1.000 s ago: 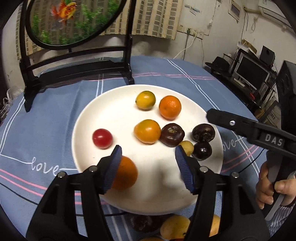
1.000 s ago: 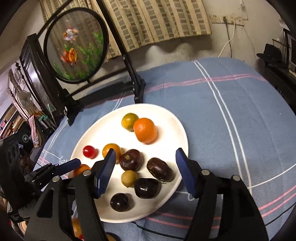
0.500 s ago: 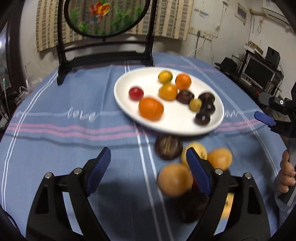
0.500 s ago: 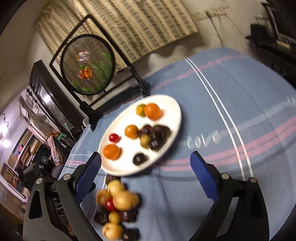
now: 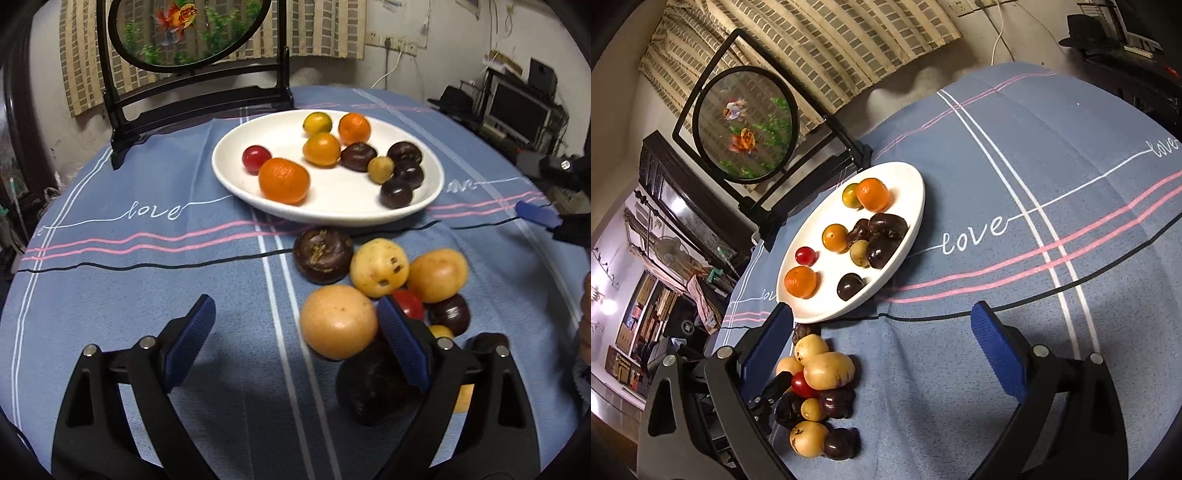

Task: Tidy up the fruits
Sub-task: 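Move the left gripper toward a pale peach-coloured fruit while the right withdraws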

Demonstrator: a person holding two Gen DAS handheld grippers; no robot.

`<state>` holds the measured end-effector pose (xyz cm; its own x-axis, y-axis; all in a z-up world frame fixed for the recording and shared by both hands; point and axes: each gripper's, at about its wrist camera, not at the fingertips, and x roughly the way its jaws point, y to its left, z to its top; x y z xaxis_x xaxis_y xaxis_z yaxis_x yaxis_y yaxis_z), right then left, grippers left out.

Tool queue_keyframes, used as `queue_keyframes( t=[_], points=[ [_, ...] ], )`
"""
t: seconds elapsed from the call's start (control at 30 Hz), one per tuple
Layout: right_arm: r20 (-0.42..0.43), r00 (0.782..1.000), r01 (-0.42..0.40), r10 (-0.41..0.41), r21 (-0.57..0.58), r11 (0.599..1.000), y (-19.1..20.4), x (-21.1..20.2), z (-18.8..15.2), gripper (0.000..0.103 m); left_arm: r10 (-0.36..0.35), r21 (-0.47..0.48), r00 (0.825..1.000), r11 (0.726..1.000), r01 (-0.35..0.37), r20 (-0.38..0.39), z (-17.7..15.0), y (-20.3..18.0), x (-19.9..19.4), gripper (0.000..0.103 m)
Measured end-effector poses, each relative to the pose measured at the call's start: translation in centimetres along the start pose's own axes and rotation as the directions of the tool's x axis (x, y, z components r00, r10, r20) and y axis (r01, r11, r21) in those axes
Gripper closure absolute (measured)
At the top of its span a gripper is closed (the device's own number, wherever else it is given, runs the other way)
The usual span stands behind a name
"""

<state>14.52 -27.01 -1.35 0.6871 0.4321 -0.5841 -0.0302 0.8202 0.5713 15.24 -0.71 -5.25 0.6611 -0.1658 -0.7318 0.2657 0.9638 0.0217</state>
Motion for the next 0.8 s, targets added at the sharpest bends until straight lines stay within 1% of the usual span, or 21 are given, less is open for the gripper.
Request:
queue_keyframes(
  t=[0.27,0.47,0.6,0.8],
  points=[
    [-0.014,1.0,0.013,-0.013,-0.006,1.0,-0.1,0.2,-0.1,0.006,0.034,0.006,0.999,0.999,-0.034,0.001,-0.1,0.0,0.1,0.002],
    [-0.02,1.0,0.02,-0.02,-0.007,1.0,-0.1,0.3,-0.2,0.006,0.046,0.008,0.999,0.999,-0.046,0.004,-0.1,-0.1,0.2,0.002],
    [-0.02,1.0,0.021,-0.021,-0.007,1.0,-0.1,0.3,-0.2,0.006,0.09,0.007,0.996,0.996,-0.091,0.013,0.0,0.3,0.1,0.002],
    [-0.021,0.999,0.025,-0.025,-0.006,1.0,-0.1,0.4,-0.1,0.006,0.135,-0.015,0.991,0.991,-0.135,0.015,0.0,1.1,0.1,0.002]
  ],
)
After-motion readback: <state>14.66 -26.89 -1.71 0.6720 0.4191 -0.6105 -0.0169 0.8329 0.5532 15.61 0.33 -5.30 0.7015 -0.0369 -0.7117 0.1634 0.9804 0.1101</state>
